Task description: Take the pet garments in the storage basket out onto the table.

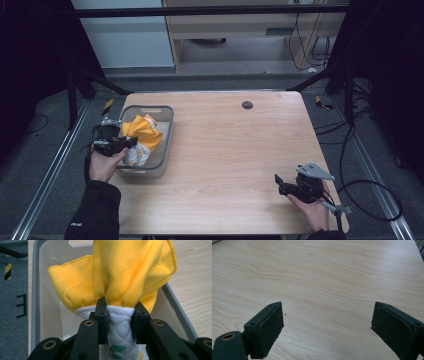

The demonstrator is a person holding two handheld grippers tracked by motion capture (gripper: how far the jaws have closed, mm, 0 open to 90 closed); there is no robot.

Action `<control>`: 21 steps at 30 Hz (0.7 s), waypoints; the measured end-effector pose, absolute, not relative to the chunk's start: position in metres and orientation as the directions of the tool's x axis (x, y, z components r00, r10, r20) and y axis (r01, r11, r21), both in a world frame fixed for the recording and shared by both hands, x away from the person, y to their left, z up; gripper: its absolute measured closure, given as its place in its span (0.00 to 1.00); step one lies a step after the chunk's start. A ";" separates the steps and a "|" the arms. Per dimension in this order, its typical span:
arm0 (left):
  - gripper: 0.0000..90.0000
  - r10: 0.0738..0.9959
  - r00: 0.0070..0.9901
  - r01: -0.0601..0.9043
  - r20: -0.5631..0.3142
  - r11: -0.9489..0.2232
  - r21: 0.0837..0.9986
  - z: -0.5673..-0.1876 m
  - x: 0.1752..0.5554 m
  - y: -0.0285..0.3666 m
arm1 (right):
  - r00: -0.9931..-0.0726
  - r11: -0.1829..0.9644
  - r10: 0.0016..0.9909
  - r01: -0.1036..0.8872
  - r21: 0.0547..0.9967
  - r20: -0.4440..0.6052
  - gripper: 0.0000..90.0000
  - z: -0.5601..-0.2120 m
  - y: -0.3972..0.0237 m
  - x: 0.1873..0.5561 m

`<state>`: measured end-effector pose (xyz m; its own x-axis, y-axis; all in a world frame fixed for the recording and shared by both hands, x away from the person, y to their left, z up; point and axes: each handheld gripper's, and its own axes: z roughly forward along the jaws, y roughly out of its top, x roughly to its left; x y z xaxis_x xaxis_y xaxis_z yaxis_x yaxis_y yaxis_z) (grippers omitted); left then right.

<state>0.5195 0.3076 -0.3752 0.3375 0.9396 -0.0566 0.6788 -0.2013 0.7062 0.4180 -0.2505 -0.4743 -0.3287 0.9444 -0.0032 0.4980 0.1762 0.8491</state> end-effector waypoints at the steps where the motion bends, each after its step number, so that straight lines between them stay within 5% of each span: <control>1: 0.79 0.939 0.339 0.675 -0.058 -0.200 0.710 -0.373 0.519 0.308 | -0.328 0.176 0.945 0.498 0.849 -0.004 0.12 -0.474 -0.250 0.418; 21: 0.80 0.912 0.407 0.628 -0.041 -0.247 0.738 -0.339 0.504 0.303 | -0.326 0.178 0.945 0.493 0.851 -0.008 0.11 -0.474 -0.251 0.418</control>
